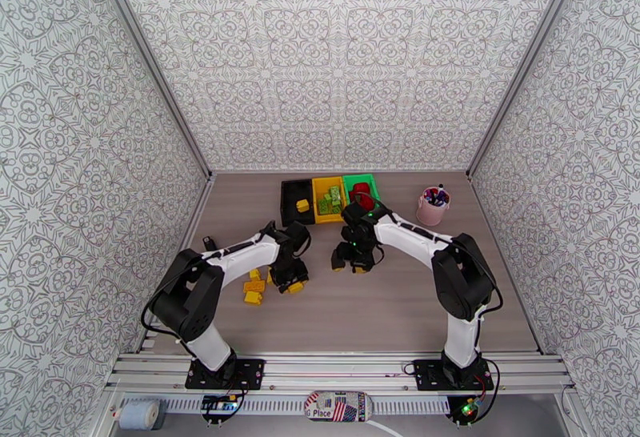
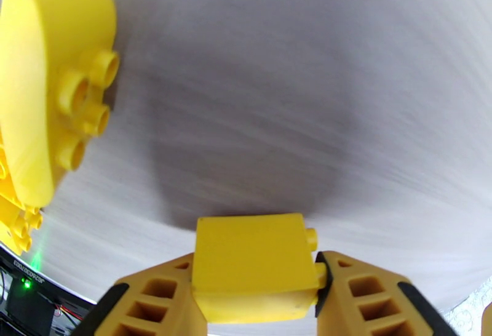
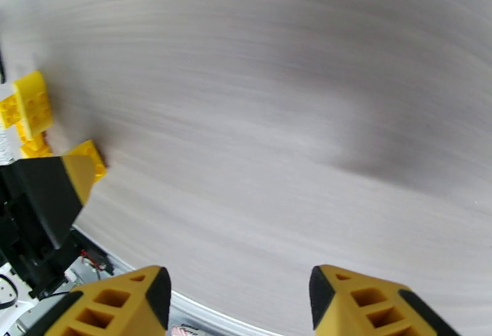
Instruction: Sort the legos into containers by color
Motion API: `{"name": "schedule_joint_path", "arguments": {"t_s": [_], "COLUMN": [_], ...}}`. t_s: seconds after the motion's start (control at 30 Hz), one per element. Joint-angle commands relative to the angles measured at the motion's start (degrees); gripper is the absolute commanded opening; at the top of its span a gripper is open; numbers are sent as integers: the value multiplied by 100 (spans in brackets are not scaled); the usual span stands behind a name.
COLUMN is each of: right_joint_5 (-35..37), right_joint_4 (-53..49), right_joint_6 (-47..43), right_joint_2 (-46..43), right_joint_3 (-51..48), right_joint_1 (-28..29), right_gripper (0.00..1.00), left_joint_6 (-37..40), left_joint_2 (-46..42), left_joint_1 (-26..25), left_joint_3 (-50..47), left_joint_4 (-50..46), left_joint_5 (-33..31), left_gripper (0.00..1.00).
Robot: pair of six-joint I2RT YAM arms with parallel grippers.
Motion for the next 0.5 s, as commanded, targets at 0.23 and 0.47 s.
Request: {"name": "schedule_joint_path", "arguments": {"t_s": [0.23, 0.47], "right_joint_5": [-1449, -2136], "right_joint_4": [1139, 2464], "right_joint_6": [937, 1968], "right_joint_2": [81, 195], "right_joint_3": [394, 483], "right_joint_1": [-43, -119], "right_gripper": [64, 64], "left_joint_6": [709, 810], "left_joint_2": [-336, -165], "left_joint_1": [815, 1569], "left_joint_3": [807, 1319], "left_joint_4": [-94, 486], "left_joint_5": [555, 1383], "left_gripper": [34, 34]}}
